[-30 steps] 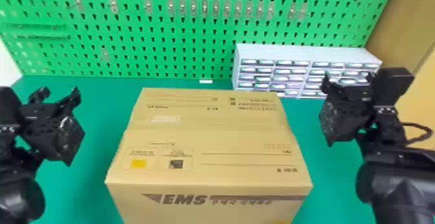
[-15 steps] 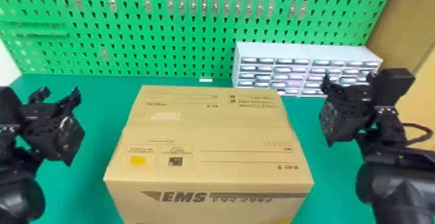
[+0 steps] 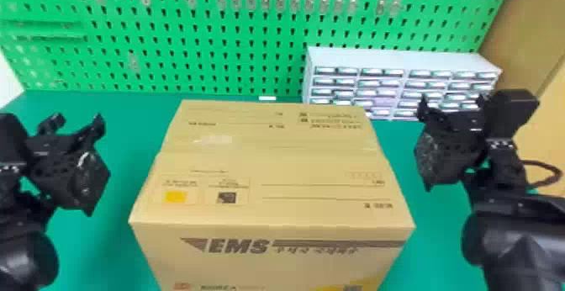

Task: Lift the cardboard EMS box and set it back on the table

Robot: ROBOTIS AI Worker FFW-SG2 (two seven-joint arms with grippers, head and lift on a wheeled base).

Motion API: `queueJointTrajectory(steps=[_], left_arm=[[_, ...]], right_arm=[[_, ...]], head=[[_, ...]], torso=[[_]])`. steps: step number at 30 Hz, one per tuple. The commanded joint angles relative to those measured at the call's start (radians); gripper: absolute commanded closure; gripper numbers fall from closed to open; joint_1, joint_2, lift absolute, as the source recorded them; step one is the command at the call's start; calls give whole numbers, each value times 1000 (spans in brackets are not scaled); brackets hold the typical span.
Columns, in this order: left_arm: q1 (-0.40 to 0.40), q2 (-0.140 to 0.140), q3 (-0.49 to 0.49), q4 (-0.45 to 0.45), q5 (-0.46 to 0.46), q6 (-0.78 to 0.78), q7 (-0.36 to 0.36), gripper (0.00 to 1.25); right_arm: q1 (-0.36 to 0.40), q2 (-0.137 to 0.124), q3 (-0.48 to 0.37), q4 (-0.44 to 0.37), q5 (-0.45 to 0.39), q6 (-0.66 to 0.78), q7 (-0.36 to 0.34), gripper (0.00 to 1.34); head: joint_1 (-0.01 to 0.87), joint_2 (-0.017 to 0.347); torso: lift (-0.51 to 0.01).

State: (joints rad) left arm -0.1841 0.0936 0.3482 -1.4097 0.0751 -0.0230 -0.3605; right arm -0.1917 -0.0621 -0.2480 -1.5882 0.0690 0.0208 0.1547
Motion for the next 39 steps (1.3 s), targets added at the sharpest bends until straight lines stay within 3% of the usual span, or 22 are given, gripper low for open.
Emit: queueJointTrajectory(steps=[1,31,39], left_arm=[[0,0,0,0,2,0,0,470],[-2,0,3,0,2,0,0,470],[-5,0,21,0,-6,-8,0,473]], right_arm=[[0,1,-1,1,0,-2,0,108],[-2,5,6,14,2,-21,0,108],[-2,-7,4,88,-31,-71,0,113]], head=[[678,-15],[678,-15],[678,-15]], torso=[[-50],[-93],[-93]])
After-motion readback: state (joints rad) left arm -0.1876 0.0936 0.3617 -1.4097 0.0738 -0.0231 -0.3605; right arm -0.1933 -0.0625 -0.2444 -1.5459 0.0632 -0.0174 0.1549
